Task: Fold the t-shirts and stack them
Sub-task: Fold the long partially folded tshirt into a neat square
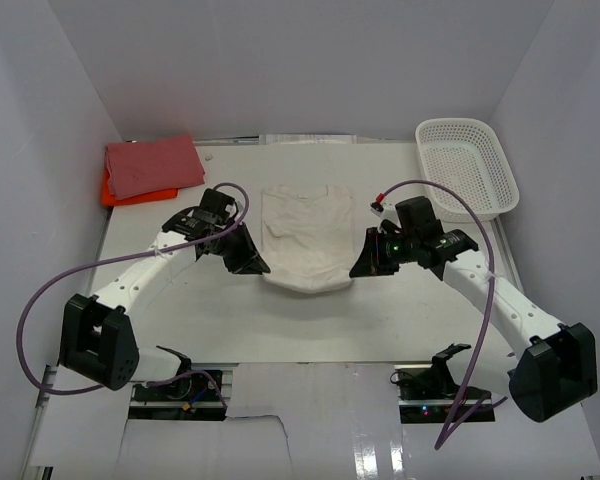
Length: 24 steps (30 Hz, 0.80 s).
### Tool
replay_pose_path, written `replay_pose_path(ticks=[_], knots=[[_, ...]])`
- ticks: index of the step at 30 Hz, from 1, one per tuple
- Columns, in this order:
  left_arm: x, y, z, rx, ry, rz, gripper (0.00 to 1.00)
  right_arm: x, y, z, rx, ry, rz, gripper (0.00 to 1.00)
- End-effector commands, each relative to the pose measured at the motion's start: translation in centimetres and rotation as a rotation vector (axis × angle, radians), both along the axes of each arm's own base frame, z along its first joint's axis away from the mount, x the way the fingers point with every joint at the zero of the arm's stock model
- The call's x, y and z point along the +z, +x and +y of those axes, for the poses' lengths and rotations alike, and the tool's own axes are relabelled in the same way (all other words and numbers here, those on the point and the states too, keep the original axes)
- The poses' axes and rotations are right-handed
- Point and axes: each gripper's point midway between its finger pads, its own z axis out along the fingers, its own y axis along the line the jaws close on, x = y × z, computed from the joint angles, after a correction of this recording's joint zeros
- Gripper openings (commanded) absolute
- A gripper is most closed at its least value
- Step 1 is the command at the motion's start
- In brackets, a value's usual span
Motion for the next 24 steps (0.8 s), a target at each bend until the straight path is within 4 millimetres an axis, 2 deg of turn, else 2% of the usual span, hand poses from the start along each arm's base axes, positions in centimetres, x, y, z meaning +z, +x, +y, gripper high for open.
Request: replay_pose_path(ticks=[1, 8, 9, 12, 18, 24], knots=[[2.0, 1.1, -0.3, -0.024, -0.015, -0.034, 0.0, 2.4, 1.9, 0.6, 0.022, 0.025, -0.074, 0.08], [2.5, 3.1, -0.6, -0.032, -0.038, -0.035, 0.0, 3.7, 4.2, 1.1, 0.026, 0.025, -0.103, 0.08], [2.9, 3.5, -0.5, -0.027, -0.044, -0.045, 0.0, 4.5, 4.7, 1.1, 0.023, 0.033, -0.122, 0.08], [3.4, 4.6, 0.3, -0.008, -0.039, -0.059, 0.0, 5.2, 5.8, 1.0, 0.016, 0.031, -0.136, 0.08], [3.6, 6.4, 2.0, 0.02, -0.042, -0.072, 0.0, 5.2, 7.1, 1.0, 0.008, 0.028, -0.131, 0.08], [5.2, 8.3, 2.2, 0.03, -0.041, -0.123, 0.0, 5.2, 7.7, 1.1, 0.01, 0.028, -0.133, 0.08]])
